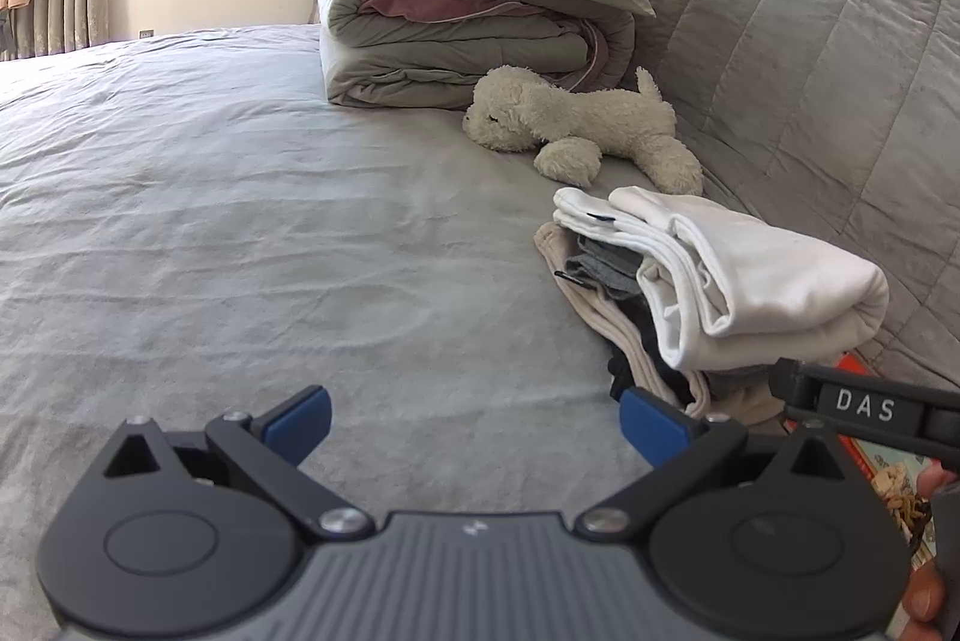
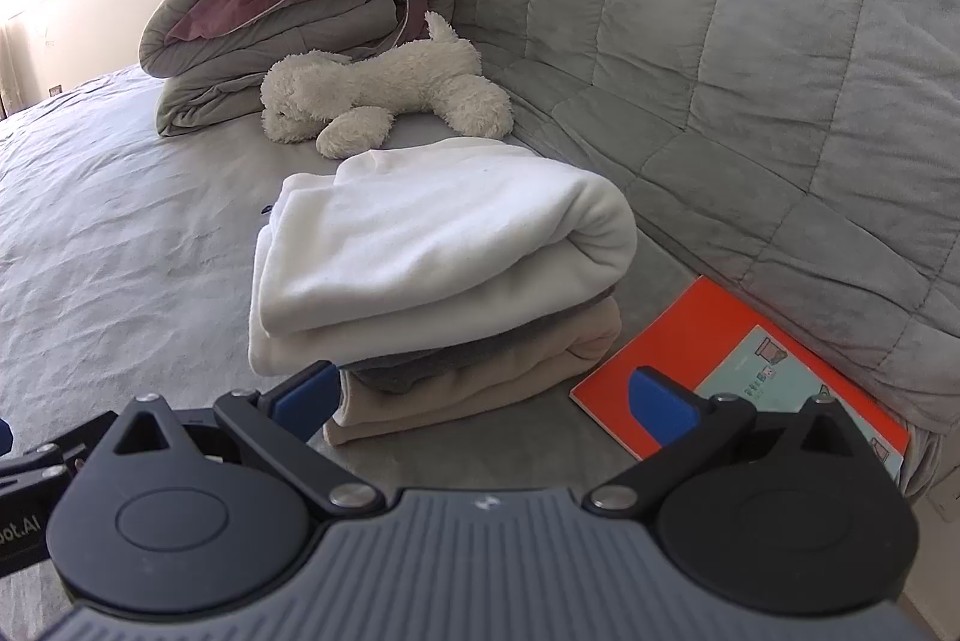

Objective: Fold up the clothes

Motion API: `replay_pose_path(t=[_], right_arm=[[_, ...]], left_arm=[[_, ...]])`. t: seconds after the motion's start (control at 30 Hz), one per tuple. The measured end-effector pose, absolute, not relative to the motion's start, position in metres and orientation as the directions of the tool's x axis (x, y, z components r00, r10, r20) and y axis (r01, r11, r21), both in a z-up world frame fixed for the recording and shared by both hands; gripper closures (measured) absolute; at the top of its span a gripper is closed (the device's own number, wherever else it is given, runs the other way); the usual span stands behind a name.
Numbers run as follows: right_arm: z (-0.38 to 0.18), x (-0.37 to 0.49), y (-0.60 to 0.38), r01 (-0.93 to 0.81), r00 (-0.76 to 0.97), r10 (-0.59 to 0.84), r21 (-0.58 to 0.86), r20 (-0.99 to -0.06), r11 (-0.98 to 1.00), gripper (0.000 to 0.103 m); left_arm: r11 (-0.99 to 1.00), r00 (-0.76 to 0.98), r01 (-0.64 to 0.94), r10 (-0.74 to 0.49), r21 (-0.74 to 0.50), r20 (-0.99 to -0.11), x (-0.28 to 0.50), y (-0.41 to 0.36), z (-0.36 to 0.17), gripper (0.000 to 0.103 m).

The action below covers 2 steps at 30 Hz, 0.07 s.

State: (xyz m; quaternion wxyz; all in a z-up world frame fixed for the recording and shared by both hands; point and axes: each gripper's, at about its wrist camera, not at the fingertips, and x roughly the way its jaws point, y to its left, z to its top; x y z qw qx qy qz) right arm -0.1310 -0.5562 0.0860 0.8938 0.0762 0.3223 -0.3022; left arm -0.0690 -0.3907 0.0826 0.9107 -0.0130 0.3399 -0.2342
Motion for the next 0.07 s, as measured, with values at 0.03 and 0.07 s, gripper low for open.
replay_pose_path(t=[0.03,0.07], right_arm=[[0.0861,-0.131,-0.5559,0.589,0.609,-0.491,-0.059,-0.622,0.806,0.0],[0.0862,-0.1309,-0.5555,0.589,0.609,-0.492,-0.06,-0.623,0.806,0.0]], left_arm=[[0.89,0.66,0.417,-0.435,-0.182,-0.613,-0.0689,-0.3907,0.0826,0.001],[0.891,0.66,0.417,-0.434,-0.181,-0.613,-0.0689,-0.3908,0.0826,0.001]])
